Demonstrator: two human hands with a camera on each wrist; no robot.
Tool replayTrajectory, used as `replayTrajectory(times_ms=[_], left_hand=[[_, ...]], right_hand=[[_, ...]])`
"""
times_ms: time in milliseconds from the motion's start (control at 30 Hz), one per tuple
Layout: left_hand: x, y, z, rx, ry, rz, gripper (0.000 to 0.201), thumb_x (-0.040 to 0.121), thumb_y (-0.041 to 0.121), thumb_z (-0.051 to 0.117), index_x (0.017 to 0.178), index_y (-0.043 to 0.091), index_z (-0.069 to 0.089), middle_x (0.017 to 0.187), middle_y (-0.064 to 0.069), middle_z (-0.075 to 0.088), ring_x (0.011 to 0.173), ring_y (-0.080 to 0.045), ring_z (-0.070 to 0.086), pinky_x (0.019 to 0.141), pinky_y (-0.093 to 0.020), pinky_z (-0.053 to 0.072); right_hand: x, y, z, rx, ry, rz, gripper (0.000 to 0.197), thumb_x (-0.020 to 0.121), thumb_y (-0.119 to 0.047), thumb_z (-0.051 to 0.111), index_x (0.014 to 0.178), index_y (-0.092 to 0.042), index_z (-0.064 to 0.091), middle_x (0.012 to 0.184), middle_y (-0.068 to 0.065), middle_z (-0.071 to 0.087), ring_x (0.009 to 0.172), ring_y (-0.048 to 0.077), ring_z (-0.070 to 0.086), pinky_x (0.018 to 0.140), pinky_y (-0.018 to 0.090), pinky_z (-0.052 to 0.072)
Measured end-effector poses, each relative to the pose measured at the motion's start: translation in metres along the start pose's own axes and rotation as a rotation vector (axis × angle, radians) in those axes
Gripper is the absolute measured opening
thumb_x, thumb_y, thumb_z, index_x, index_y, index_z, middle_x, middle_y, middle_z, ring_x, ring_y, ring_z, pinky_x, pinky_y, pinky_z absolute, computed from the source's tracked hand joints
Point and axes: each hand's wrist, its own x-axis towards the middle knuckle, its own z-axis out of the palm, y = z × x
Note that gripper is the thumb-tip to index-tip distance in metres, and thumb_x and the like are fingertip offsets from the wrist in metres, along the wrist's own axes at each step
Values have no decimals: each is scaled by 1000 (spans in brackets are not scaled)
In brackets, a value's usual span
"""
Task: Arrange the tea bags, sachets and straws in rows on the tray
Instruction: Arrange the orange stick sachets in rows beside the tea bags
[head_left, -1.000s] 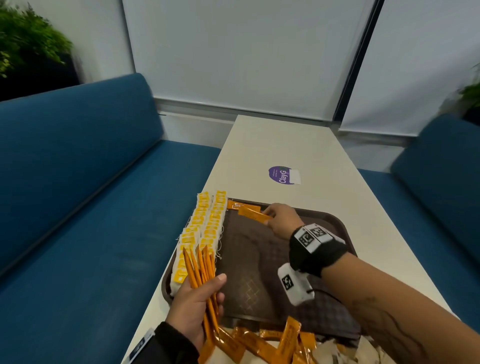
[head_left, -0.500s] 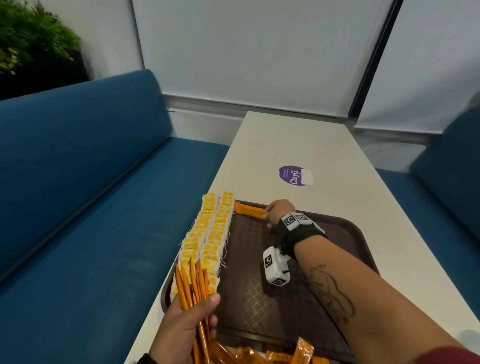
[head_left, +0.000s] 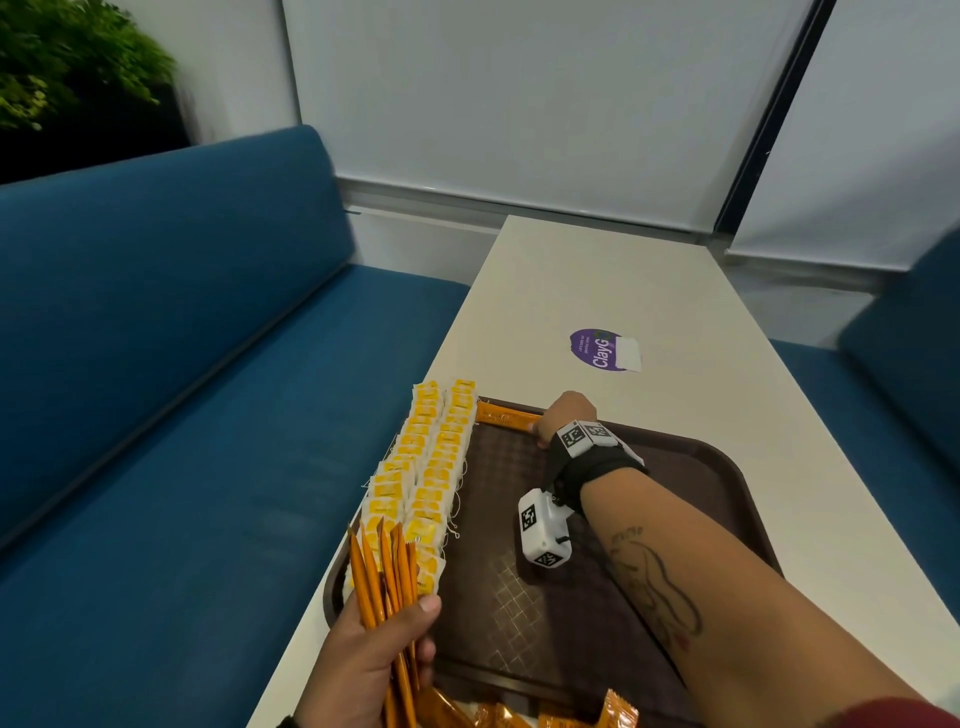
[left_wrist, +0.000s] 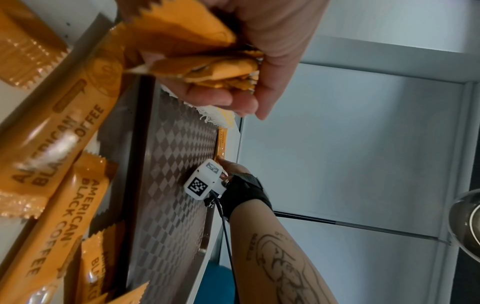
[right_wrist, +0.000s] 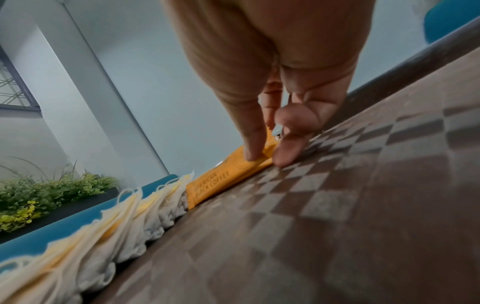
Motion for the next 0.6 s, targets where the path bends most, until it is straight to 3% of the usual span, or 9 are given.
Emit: replayTrajectory(times_ms=[67, 167, 267, 333, 400, 467, 600], left_hand=[[1, -1, 0, 0, 2, 3, 33, 77, 11, 70, 107, 12, 58, 54, -12, 56, 45, -22, 55, 48, -31, 46], [0, -1, 0, 4, -1, 4, 32, 77, 11, 70, 107, 13, 58, 53, -12, 56, 45, -22, 55, 49, -31, 46], [-1, 0, 0, 15, -1, 0, 32, 77, 12, 70, 106, 13, 57, 52, -13, 56, 45, -23, 55, 49, -31, 46], [-1, 0, 1, 27, -2, -1, 31, 77, 13, 70, 105, 13, 56, 52, -13, 56, 45, -24, 54, 50, -32, 46], [-2, 0, 0, 35, -2, -5, 32, 76, 14, 71, 104, 14, 56, 52, -13, 56, 46, -24, 55, 50, -32, 46], [-2, 0, 0, 44, -1, -7, 31, 76, 13, 70, 104, 13, 57, 52, -13, 57, 46, -24, 55, 51, -32, 47], [-1, 0, 2, 51, 1, -5, 31, 76, 12, 71, 104, 13, 57, 53, -12, 57, 48, -24, 56, 49, -31, 47]], right_hand=[[1, 1, 0, -8, 15, 2, 32, 91, -28, 61, 71, -8, 46, 106, 10, 62, 110, 23, 60, 89, 24, 45], [6, 3, 2, 0, 25, 7, 41, 92, -23, 59, 63, -10, 34, 110, 11, 62, 112, 24, 59, 91, 25, 44], [8, 4, 3, -18, 16, 2, 40, 93, -22, 58, 64, -11, 34, 120, 10, 61, 112, 23, 59, 92, 24, 44], [9, 3, 4, -7, -11, 4, 26, 94, -23, 57, 75, -8, 47, 121, 10, 60, 113, 23, 58, 94, 25, 43], [10, 2, 5, -5, -15, 9, 16, 93, -23, 57, 97, -7, 56, 120, 10, 60, 112, 24, 59, 93, 26, 44], [11, 1, 8, -23, -21, 10, 28, 90, -24, 61, 110, -6, 57, 119, 10, 61, 110, 24, 59, 91, 26, 45], [9, -1, 8, -31, -43, 44, 46, 81, -33, 73, 114, -6, 55, 114, 7, 62, 107, 22, 61, 86, 26, 46]])
